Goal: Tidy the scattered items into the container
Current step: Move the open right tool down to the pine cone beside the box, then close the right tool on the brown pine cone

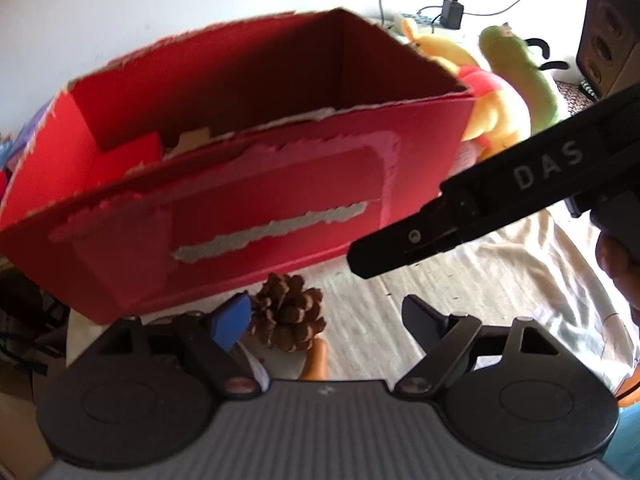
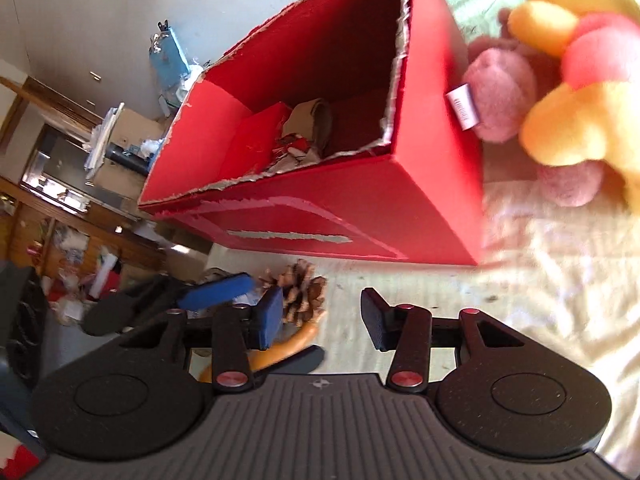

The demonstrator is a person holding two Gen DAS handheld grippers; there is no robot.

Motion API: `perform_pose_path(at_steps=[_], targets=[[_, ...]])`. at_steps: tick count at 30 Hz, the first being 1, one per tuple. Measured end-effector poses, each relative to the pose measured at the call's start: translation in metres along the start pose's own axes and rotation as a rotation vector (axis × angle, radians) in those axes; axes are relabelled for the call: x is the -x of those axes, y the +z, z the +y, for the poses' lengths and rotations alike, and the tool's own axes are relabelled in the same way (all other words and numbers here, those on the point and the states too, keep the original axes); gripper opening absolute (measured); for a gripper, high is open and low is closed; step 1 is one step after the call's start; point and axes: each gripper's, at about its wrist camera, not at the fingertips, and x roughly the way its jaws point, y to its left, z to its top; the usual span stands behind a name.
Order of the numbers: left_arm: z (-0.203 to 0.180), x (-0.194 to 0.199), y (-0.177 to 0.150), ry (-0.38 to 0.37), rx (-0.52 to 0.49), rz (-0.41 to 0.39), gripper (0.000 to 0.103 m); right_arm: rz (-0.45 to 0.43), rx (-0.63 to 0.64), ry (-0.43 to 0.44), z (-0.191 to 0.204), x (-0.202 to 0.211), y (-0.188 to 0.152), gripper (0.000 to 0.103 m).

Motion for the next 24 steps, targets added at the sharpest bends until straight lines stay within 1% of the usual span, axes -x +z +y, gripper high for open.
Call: perform_pose_path(at_steps=[4, 6, 8, 11, 15, 18, 21, 22, 23, 24], targets=[[0.005, -0.002, 0.001, -0.011, 0.023, -0.011, 0.085, 0.023, 0.036, -0.002, 0.011, -0.008, 0.005, 0.046], [0.006, -0.003, 0.001, -0.021, 0.022, -0.01, 0.088, 0.041, 0.049, -0.013, 0.016, -0.015, 0.008, 0.046], [0.006, -0.004, 0.002, -0.043, 0.03, -0.003, 0.091, 0.06, 0.056, -0.017, 0.019, -0.02, 0.01, 0.046], [0.004, -0.002, 0.003, -0.082, 0.031, 0.006, 0.091, 0.086, 0.069, -0.023, 0.022, -0.026, 0.012, 0.045], [0.002, -0.006, 0.004, -0.067, 0.01, 0.012, 0.094, 0.109, 0.07, -0.023, 0.022, -0.032, 0.015, 0.045], [0.006, -0.008, 0.005, -0.084, 0.019, 0.017, 0.098, 0.133, 0.081, -0.039, 0.027, -0.042, 0.018, 0.045], [0.004, -0.01, 0.006, -0.087, 0.004, 0.018, 0.099, 0.159, 0.086, -0.054, 0.029, -0.049, 0.019, 0.044], [0.003, -0.01, 0.006, -0.094, 0.0, 0.018, 0.099, 0.162, 0.082, -0.059, 0.027, -0.05, 0.019, 0.039], [0.002, -0.009, 0.007, -0.105, -0.004, 0.018, 0.099, 0.162, 0.076, -0.062, 0.025, -0.049, 0.018, 0.029], [0.001, -0.009, 0.007, -0.118, -0.01, 0.019, 0.099, 0.166, 0.067, -0.055, 0.023, -0.048, 0.018, 0.026]])
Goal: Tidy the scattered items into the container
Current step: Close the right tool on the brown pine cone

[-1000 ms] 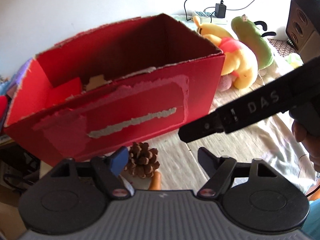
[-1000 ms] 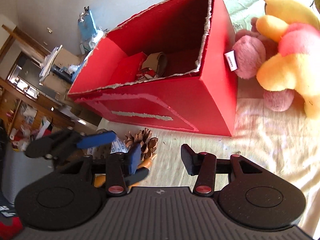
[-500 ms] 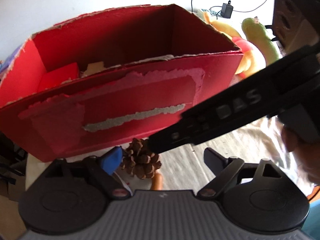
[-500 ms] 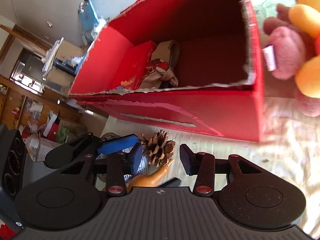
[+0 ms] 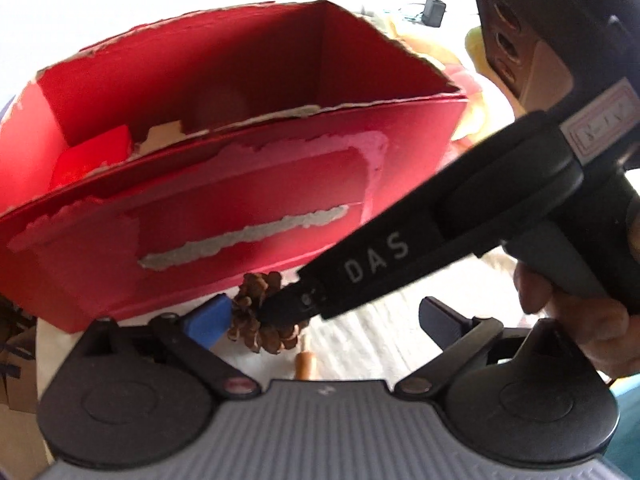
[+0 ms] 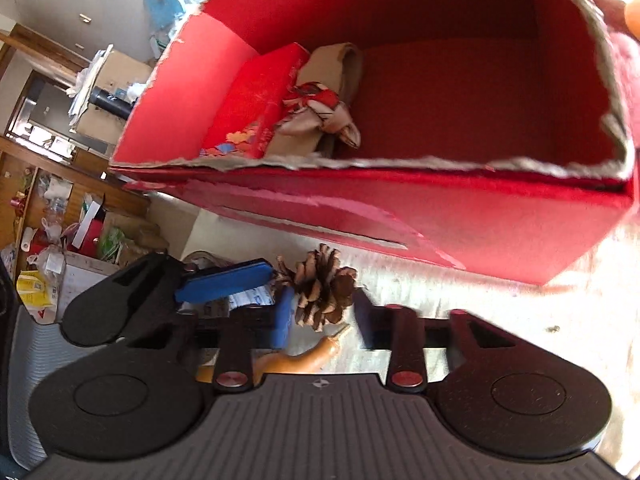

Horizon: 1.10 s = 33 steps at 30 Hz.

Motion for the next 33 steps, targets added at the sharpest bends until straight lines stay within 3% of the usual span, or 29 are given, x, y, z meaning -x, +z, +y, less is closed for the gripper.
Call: perform_pose_path(at_steps=[5, 8, 11, 18, 24, 33], targets=[[-0.015, 0.0, 0.001, -0.062, -0.066, 0.002, 0.099, -0.018, -0.031, -0.019, -0.012, 0.013, -0.006, 0.016], [-0.023, 0.0, 0.002, -0.053, -0.12, 0.005, 0.098, -0.034, -0.054, -0.044, -0.023, 0.024, -0.013, 0.015], [-0.015, 0.003, 0.003, -0.04, -0.093, 0.008, 0.098, -0.061, -0.069, -0.076, -0.034, 0.035, -0.02, 0.021], [0.013, 0.01, 0.0, -0.029, 0.026, 0.009, 0.098, -0.107, -0.062, -0.011, -0.03, 0.042, -0.021, 0.038], [0.002, -0.011, 0.001, -0.012, 0.009, 0.038, 0.084, -0.079, -0.06, 0.003, -0.026, 0.023, -0.009, 0.041], [0.004, -0.018, 0.0, 0.019, 0.005, 0.053, 0.081, -0.075, -0.117, 0.012, -0.03, 0.026, -0.012, 0.045]])
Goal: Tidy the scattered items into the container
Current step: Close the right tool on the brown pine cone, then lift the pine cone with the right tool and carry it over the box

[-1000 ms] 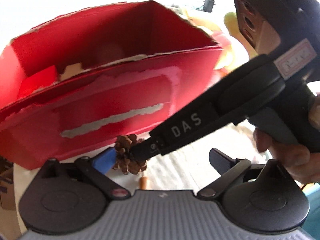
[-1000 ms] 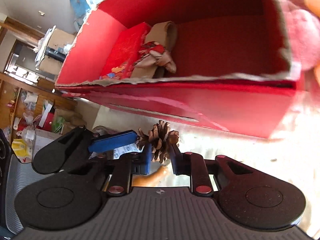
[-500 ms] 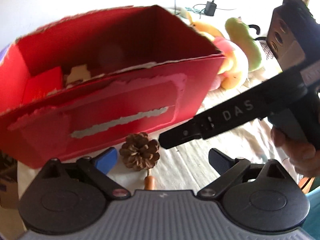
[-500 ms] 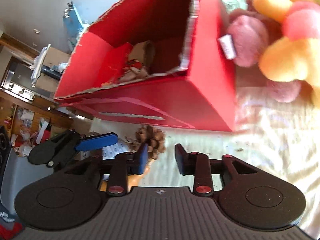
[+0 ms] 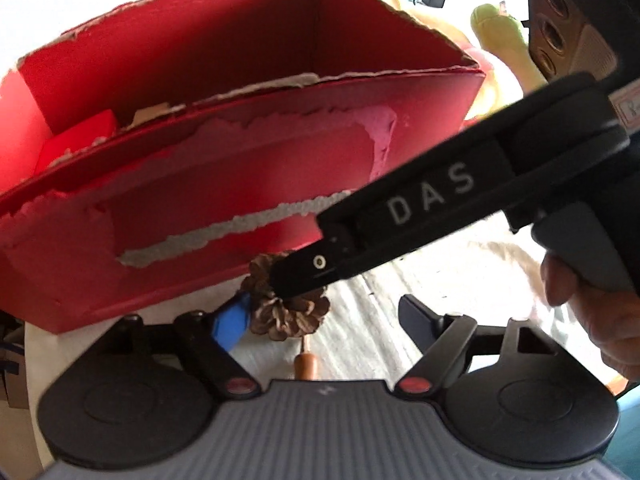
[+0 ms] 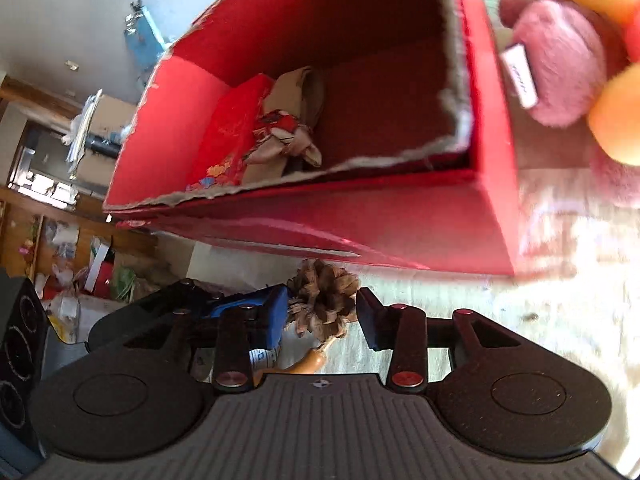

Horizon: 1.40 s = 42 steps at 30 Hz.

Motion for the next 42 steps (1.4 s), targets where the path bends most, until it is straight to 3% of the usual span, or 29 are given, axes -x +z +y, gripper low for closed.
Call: perform_pose_path(at_steps=[1, 7, 12, 18, 21, 26, 30, 36, 42], targets=[[0.0, -0.001, 0.0, 0.002, -0.001, 0.002, 0.081, -0.006, 0.003, -0.009, 0.0, 0.001, -0.002, 0.051], [-0.006, -0.008, 0.001, 0.039, -0.022, 0.005, 0.08, 0.023, -0.003, 0.009, 0.0, -0.007, -0.005, 0.047], [-0.009, -0.002, 0.002, 0.005, -0.029, 0.006, 0.06, 0.001, 0.011, -0.017, 0.0, 0.0, -0.006, 0.045], [-0.028, 0.003, 0.006, -0.022, -0.087, -0.003, 0.047, -0.021, -0.037, -0.037, -0.014, 0.018, -0.016, 0.045], [-0.037, 0.01, 0.009, -0.045, -0.111, -0.024, 0.046, -0.045, -0.061, -0.043, -0.023, 0.032, -0.022, 0.045], [-0.04, 0.027, 0.018, -0.082, -0.136, -0.087, 0.046, -0.105, -0.086, -0.045, -0.029, 0.059, -0.028, 0.045], [-0.064, 0.045, 0.039, -0.107, -0.147, -0.156, 0.045, -0.164, -0.085, -0.042, -0.031, 0.087, -0.031, 0.045], [-0.079, 0.083, 0.045, -0.13, -0.16, -0.271, 0.044, -0.253, -0.054, -0.035, -0.006, 0.12, -0.03, 0.045], [-0.076, 0.101, 0.076, -0.117, -0.17, -0.358, 0.044, -0.332, -0.021, -0.014, 0.015, 0.137, -0.016, 0.045]])
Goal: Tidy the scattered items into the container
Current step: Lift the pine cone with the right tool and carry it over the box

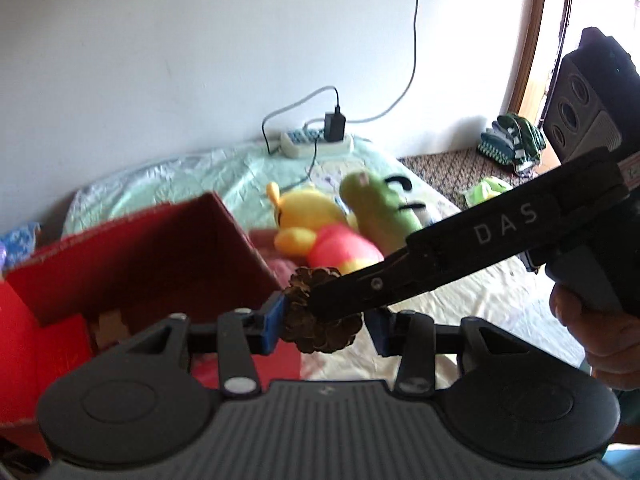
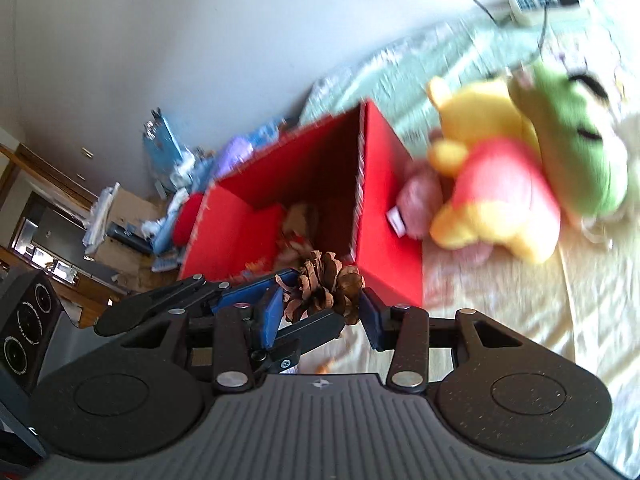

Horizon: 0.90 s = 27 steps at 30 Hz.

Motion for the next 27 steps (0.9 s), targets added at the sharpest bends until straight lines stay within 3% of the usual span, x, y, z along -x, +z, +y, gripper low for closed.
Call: perform_pose_path(at_steps=[8, 14, 27], targets=[[0.039, 0.001, 0.025, 0.076, 0.005, -0.015, 0.042, -0.058, 0.087, 0.026, 0.026, -0.022, 0.043, 0.04], [0.069, -0.021, 0.015, 0.092, 0.062, 0.025, 0.042, -0.025, 0.091, 0.029, 0.03, -0.056, 0.062, 0.04], [0.114, -0.04, 0.015, 0.094, 0.075, 0.1, 0.043, 0.009, 0.062, -0.002, 0.041, -0.103, 0.077, 0.04]])
